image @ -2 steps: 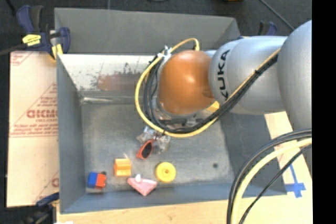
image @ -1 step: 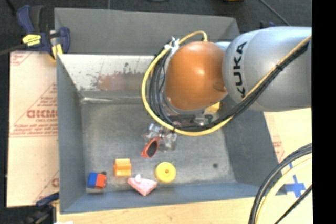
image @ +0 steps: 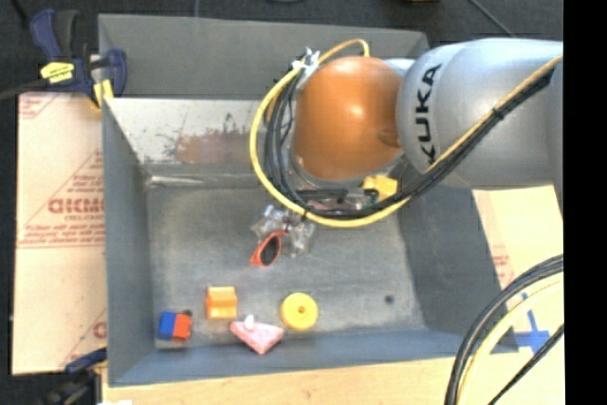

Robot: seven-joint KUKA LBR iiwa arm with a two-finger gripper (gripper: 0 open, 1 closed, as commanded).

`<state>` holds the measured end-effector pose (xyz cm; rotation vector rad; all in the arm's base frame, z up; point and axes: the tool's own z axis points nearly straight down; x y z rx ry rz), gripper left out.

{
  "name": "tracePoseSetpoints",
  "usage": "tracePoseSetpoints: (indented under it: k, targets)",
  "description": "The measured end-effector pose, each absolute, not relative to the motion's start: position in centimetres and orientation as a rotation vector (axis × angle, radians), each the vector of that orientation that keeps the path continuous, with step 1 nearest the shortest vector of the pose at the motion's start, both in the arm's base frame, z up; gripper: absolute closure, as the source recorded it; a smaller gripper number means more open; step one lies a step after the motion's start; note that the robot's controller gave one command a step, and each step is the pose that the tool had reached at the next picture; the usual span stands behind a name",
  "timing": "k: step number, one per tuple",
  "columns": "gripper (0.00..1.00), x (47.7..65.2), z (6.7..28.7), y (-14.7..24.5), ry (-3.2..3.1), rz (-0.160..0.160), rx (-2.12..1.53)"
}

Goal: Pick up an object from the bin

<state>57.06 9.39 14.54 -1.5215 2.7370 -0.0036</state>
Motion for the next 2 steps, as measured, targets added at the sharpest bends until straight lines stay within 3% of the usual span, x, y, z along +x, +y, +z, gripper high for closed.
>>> tracePoseSetpoints:
  k: [1, 2]
  targets:
    - [1.0, 57.6, 17.9, 10.7, 2.746, 0.002, -1.527]
    - [1.0, 59.9, 16.2, 7.0, 2.721, -0.007, -1.534]
